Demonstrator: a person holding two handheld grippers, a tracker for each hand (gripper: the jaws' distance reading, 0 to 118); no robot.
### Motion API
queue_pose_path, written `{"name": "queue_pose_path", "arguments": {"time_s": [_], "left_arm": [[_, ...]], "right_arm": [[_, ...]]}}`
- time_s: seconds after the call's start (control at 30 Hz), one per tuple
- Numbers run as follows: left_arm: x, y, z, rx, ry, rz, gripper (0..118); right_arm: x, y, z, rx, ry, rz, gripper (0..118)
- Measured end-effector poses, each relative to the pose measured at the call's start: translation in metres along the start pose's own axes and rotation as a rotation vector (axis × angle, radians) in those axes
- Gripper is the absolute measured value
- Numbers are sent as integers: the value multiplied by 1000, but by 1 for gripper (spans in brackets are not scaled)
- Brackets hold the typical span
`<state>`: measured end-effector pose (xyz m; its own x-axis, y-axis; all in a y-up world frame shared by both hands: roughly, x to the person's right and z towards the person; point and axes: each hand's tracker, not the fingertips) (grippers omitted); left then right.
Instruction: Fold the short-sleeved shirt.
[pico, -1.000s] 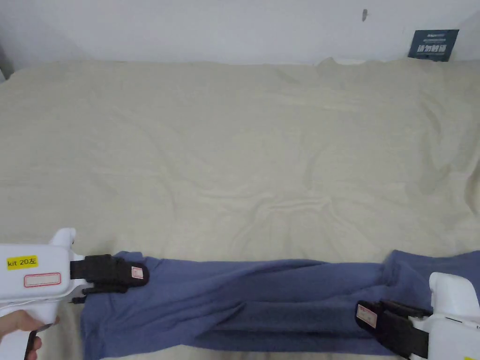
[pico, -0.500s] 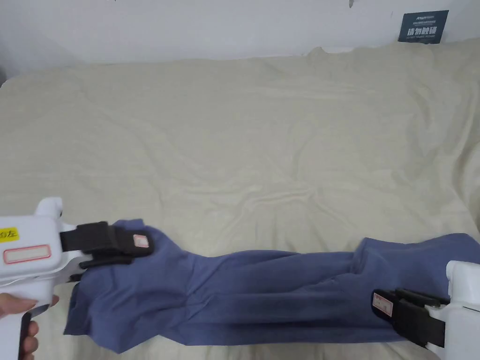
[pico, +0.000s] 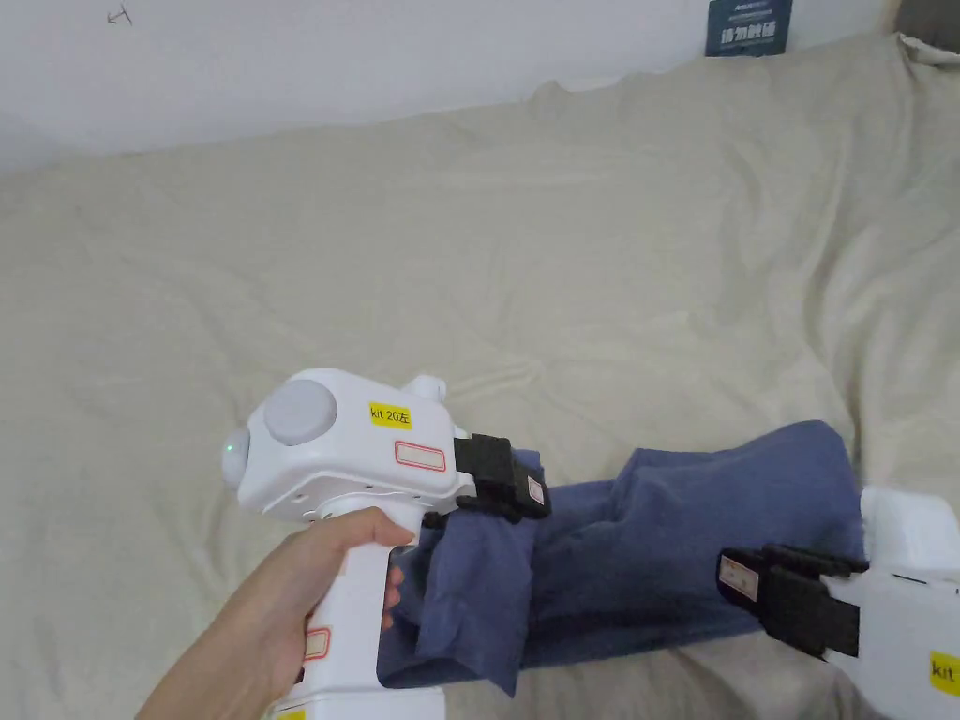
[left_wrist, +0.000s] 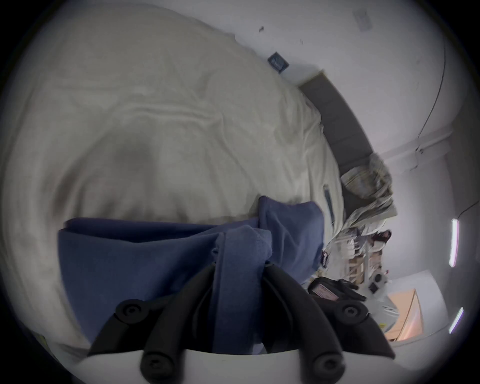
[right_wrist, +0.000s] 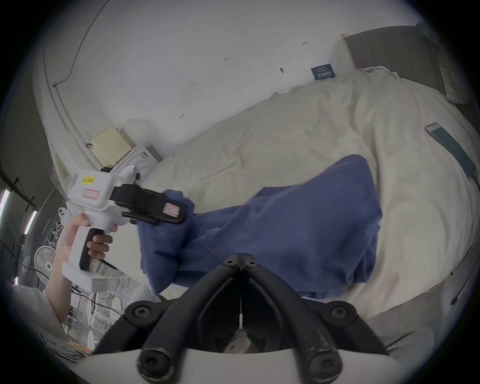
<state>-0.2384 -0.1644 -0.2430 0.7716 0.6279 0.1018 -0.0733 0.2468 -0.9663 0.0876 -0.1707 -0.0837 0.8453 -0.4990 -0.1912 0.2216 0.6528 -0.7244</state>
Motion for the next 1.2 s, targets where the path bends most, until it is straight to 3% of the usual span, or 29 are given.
{"name": "queue_pose_path", "arguments": {"time_s": [0.03, 0.07, 0.17, 0.3, 0.4, 0.5, 0.53, 0.57, 0.6, 0.63, 0.67, 0.7, 1.03, 1.2], "left_arm": [[3, 2, -5, 7, -7, -48, 15], [3, 2, -8, 20, 24, -42, 29], [1, 3, -5, 67, -77, -34, 118], [5, 2, 27, 116, -168, -70, 117], [26, -15, 61, 172, -169, -102, 117], [4, -17, 81, 178, -156, -98, 116], [-2, -23, 86, 161, -136, -93, 115], [-8, -30, 88, 159, -118, -92, 107], [-13, -34, 87, 158, -99, -92, 88], [-17, -39, 83, 140, -106, -66, 58], [-22, -43, 76, 116, -83, -60, 16], [-25, -46, 70, 106, -58, -35, 7], [-34, -39, 25, 65, 39, -56, 7], [-10, -40, -8, -13, -34, -80, 7]], "right_arm": [[4, -2, 1, -1, -1, -5, 0], [6, -4, 2, -2, -4, -10, 0], [14, -9, 2, -10, -13, -24, 0], [14, -12, 1, -13, -21, -44, 0], [14, -13, 1, -13, -26, -46, 0], [12, -14, 1, -12, -28, -37, 0], [11, -15, 1, -12, -26, -35, 0], [11, -15, 0, -13, -26, -34, 0], [11, -15, 0, -13, -26, -33, 0], [11, -16, -1, -14, -25, -32, 0], [10, -16, -2, -15, -25, -31, 0], [10, -17, -3, -16, -25, -32, 0], [15, -19, 0, -10, -16, -42, 0], [17, -19, 5, -3, -20, -56, 0]]}}
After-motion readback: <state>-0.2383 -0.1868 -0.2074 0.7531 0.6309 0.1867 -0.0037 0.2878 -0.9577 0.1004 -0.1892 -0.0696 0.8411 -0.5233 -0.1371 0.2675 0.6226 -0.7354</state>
